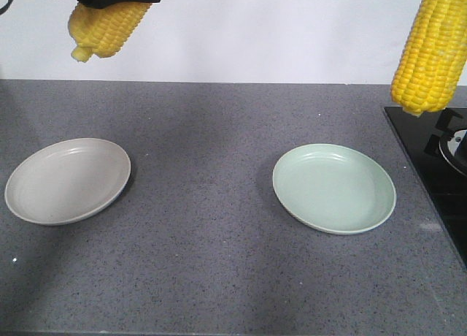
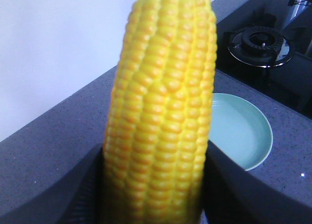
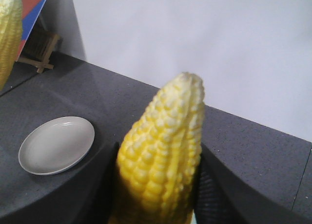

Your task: Distribute corn equally

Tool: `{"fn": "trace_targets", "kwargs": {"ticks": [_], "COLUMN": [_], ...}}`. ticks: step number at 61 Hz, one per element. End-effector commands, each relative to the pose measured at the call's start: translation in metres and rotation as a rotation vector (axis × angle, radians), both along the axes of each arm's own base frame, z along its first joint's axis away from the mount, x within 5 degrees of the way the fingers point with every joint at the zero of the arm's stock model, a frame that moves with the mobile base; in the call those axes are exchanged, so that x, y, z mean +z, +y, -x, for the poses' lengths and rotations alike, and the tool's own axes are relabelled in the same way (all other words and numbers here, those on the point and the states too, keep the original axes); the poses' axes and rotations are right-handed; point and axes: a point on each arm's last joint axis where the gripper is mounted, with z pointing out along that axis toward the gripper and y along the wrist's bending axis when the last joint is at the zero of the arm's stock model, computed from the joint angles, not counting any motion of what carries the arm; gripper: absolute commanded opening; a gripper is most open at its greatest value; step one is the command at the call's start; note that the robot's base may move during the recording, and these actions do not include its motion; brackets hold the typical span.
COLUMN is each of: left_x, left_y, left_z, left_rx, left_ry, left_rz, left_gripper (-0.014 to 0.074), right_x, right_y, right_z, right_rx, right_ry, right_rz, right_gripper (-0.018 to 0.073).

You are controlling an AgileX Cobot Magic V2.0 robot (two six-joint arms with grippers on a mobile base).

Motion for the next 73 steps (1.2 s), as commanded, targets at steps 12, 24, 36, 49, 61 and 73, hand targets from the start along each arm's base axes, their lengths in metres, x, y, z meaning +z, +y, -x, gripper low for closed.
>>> {"fn": "trace_targets", "kwargs": {"ticks": [12, 24, 36, 49, 61, 73], "left_x": [0.0221, 0.0221, 0.0221, 0.0221, 0.0221, 0.0221], "left_y": [0.0041, 0.0041, 0.0041, 0.0041, 0.0041, 0.0041], "left_z": [0.0126, 0.0126, 0.0126, 0.0126, 0.0126, 0.0126], "left_rx": [0.01, 0.01, 0.01, 0.01, 0.01, 0.01], "left_ry": [-0.089, -0.089, -0.089, -0.089, -0.089, -0.089], "left_rz": [0.085, 0.085, 0.085, 0.085, 0.085, 0.085], "left_gripper": [-0.0006, -0.0006, -0.0006, -0.0006, -0.0006, -0.0006], "right_x": [0.0169, 0.0169, 0.0169, 0.0169, 0.0169, 0.0169], "right_y": [0.0012, 0.0012, 0.0012, 0.0012, 0.0012, 0.0012], "right_z": [0.0092, 0.0092, 0.0092, 0.0092, 0.0092, 0.0092], "right_rx": [-0.014, -0.014, -0.014, -0.014, -0.014, -0.014], "right_ry": [-0.094, -0.094, -0.094, -0.094, -0.094, -0.094], "right_rz": [-0.036, -0.036, -0.036, -0.036, -0.036, -0.036], "right_gripper": [-0.0006, -0.0006, -0.0006, -0.0006, -0.0006, -0.0006]}}
